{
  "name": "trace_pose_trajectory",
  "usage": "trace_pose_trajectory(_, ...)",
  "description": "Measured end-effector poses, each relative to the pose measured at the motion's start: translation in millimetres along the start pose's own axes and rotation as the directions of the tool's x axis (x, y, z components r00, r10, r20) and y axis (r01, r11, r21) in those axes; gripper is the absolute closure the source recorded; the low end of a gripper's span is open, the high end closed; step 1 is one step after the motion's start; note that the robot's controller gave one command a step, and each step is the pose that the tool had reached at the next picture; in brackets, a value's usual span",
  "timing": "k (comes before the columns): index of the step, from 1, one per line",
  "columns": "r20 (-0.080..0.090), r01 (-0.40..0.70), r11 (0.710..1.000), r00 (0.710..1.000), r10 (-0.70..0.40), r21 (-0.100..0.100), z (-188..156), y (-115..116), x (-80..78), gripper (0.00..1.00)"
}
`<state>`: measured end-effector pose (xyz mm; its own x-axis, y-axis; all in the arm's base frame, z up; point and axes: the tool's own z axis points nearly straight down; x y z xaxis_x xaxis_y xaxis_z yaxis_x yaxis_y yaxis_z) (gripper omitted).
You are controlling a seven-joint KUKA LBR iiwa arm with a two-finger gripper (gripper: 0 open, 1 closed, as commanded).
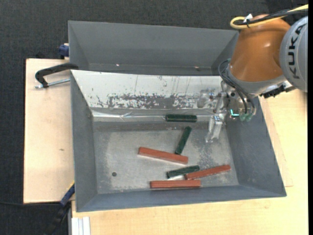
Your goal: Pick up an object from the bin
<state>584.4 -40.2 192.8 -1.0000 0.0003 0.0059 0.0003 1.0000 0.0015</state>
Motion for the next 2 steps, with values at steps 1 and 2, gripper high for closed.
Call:
trace_pose_trajectory(1,0.009,0.001,1.0,1.0,-0.001,0.001,-4.6,0.0,-1.7,0.0)
trace_pose_trajectory(2,0.014,0.081,0.997,0.997,-0.081,0.002,22.6,0.0,-3.4,0.0)
